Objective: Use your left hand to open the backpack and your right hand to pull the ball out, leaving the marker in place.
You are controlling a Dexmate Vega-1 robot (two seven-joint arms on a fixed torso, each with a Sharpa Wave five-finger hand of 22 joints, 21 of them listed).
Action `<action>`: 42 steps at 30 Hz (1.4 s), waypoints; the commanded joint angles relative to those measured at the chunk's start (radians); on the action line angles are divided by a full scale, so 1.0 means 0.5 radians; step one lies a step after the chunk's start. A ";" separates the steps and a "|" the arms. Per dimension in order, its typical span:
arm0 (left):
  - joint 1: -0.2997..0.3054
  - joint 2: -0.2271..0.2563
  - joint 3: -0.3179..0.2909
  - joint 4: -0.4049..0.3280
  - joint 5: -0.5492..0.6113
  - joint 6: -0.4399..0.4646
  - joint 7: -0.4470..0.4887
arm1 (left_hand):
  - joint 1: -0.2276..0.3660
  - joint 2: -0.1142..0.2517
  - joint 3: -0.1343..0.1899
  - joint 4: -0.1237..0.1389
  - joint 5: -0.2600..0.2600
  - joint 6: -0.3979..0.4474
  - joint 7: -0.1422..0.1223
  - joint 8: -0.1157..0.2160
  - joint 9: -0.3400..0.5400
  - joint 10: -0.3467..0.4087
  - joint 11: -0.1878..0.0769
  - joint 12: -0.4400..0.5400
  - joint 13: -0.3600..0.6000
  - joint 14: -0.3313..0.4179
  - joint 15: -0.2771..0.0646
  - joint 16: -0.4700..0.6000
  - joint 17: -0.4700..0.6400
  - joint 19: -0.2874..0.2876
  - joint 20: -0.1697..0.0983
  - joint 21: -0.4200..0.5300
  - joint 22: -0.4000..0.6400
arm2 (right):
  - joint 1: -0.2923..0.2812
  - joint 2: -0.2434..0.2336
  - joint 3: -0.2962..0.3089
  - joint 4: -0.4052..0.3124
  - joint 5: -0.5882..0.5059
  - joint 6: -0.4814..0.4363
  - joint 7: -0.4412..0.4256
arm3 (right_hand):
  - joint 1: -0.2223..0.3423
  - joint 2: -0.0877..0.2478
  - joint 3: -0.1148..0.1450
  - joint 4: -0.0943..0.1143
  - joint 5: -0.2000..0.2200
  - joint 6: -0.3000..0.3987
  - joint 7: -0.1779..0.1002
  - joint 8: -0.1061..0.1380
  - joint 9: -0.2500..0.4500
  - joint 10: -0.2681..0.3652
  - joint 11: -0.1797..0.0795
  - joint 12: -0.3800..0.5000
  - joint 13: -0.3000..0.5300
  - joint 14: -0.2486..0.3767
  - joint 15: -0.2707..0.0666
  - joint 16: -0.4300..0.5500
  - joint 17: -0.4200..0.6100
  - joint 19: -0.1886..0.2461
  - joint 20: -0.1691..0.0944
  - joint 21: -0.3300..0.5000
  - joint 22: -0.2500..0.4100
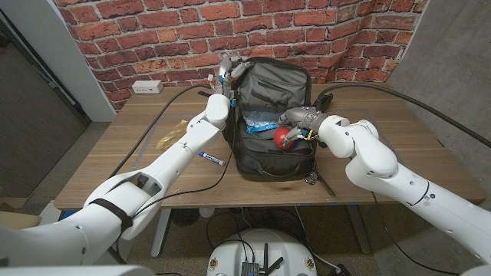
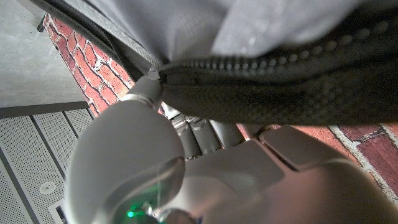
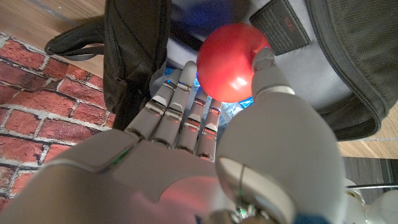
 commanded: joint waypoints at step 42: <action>-0.021 -0.004 -0.003 0.036 -0.001 0.011 -0.005 | 0.006 0.019 0.031 0.020 0.009 0.015 0.004 0.013 0.005 0.015 -0.005 0.015 0.004 0.013 0.002 -0.001 0.003 0.020 -0.284 -0.010 0.008 | -0.215 -0.212 0.164 -0.338 0.218 -0.366 -0.235 | 0.066 0.112 0.004 0.010 0.011 0.097 -0.013 0.020 0.006 0.318 -0.255 0.225 0.313 0.064 -0.335 -0.029 0.034 0.048 -0.178 0.022 0.012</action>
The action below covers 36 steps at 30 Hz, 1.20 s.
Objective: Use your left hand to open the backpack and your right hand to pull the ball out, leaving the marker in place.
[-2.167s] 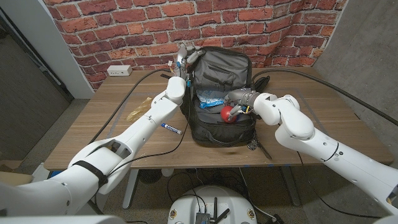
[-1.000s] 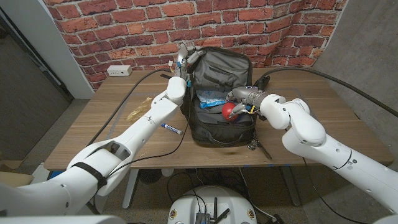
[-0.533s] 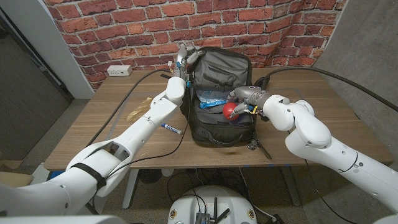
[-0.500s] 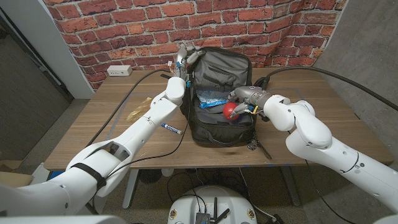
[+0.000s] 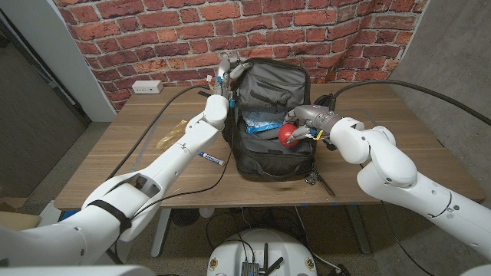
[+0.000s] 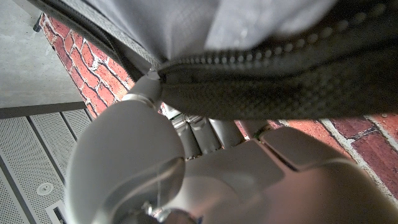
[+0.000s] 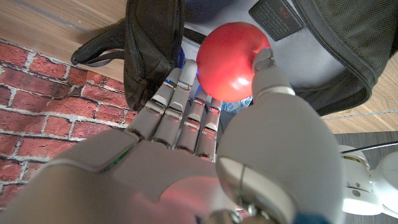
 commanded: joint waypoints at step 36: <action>-0.037 -0.015 0.020 0.007 0.028 0.044 0.047 | -0.001 0.018 0.032 0.019 0.013 0.011 0.000 0.010 0.006 0.016 -0.005 0.011 0.005 0.012 0.001 -0.001 0.003 0.023 -0.283 -0.009 0.008 | -0.209 -0.437 0.275 -0.282 0.509 -0.345 -0.442 | 0.100 0.105 0.004 0.007 0.016 0.105 -0.038 0.016 0.005 0.324 -0.278 0.244 0.355 0.060 -0.326 -0.028 0.024 0.030 -0.184 0.011 0.005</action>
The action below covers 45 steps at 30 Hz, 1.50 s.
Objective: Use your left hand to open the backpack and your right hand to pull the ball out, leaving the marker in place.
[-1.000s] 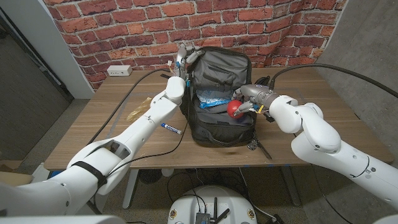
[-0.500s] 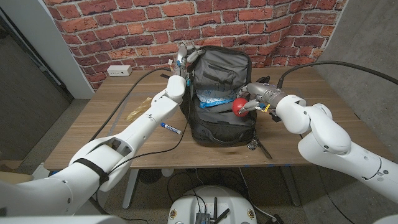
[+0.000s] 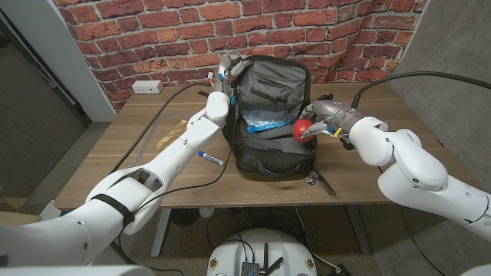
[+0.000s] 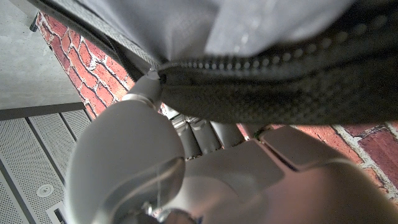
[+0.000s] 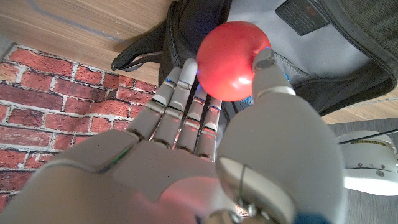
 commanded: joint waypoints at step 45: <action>0.362 0.127 -0.052 -0.770 0.058 0.507 0.194 | 0.001 0.012 0.033 0.018 0.013 0.014 -0.001 0.013 0.005 0.016 -0.001 0.012 0.003 0.012 0.001 -0.001 0.003 0.024 -0.284 -0.009 0.008 | -0.280 -0.631 0.321 0.028 0.638 0.044 -0.687 | 0.113 0.118 -0.004 0.012 0.010 0.100 -0.065 -0.001 0.007 0.310 -0.299 0.250 0.402 0.037 -0.324 -0.046 0.030 0.016 -0.176 0.014 0.007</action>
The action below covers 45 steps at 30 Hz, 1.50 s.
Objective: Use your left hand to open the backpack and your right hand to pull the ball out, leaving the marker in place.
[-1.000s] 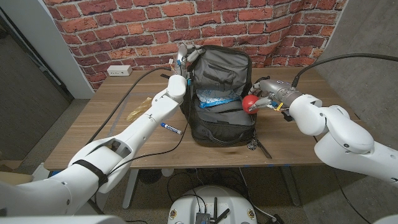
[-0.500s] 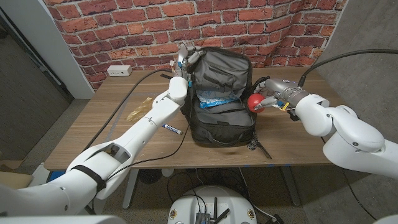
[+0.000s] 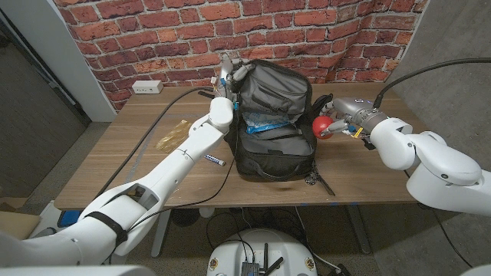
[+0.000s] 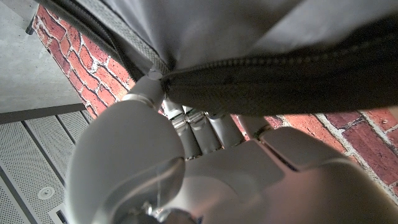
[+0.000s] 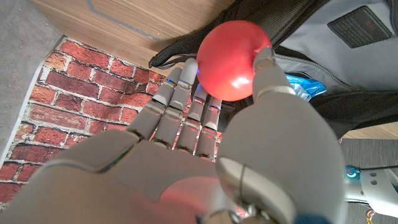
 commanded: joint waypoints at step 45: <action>0.116 0.550 -0.254 -0.875 -0.889 1.042 -0.575 | -0.009 0.016 0.026 0.009 0.014 -0.014 0.023 -0.006 0.008 -0.010 0.030 0.008 0.004 -0.014 0.005 -0.010 0.000 0.045 -0.277 -0.004 0.007 | -0.062 -0.188 0.151 0.385 0.176 0.452 -0.254 | 0.096 0.138 -0.012 0.019 0.012 0.107 -0.080 0.008 0.008 0.322 -0.296 0.208 0.434 0.035 -0.315 -0.030 0.029 0.019 -0.171 0.018 0.008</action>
